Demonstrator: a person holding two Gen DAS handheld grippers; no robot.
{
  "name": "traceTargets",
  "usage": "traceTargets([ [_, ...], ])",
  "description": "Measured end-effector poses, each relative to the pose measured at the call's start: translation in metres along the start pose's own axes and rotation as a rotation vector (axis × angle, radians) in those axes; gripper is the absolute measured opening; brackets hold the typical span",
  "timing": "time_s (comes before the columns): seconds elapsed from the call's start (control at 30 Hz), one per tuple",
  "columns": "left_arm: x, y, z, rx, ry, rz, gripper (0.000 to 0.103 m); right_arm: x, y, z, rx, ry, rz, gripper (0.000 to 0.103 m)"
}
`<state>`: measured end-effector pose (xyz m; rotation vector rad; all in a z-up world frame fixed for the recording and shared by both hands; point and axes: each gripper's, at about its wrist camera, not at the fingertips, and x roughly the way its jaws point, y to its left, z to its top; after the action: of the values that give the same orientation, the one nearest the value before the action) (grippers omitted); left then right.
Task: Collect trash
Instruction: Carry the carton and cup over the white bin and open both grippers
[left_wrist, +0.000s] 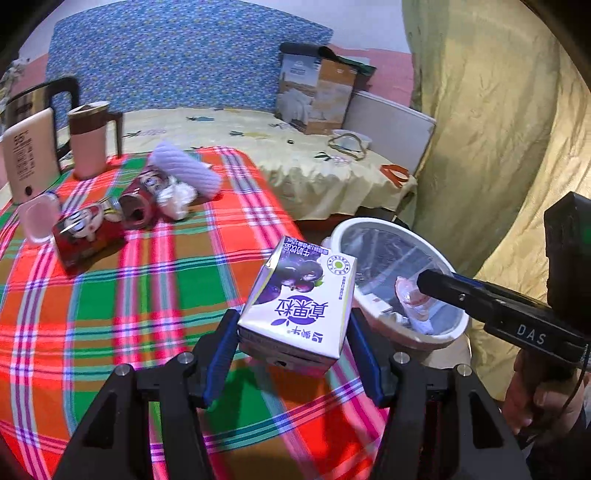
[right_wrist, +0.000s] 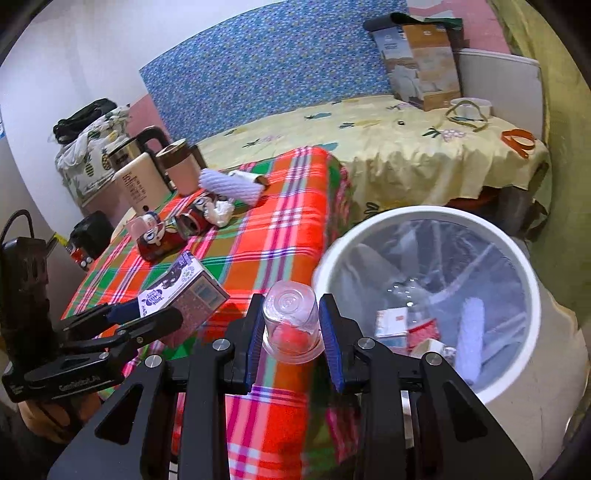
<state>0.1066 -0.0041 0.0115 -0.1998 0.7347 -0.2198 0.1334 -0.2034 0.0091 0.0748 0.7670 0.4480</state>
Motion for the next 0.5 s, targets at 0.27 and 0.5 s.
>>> traceTargets([
  [0.27,0.019,-0.036,0.009,0.070,0.018,-0.051,0.061,-0.010,-0.028,-0.003,0.049,-0.021,-0.046,0.032],
  [0.5,0.036,-0.061,0.014,0.112,0.039,-0.084,0.061,-0.018,-0.058,-0.004,0.103,-0.034,-0.097,0.032],
])
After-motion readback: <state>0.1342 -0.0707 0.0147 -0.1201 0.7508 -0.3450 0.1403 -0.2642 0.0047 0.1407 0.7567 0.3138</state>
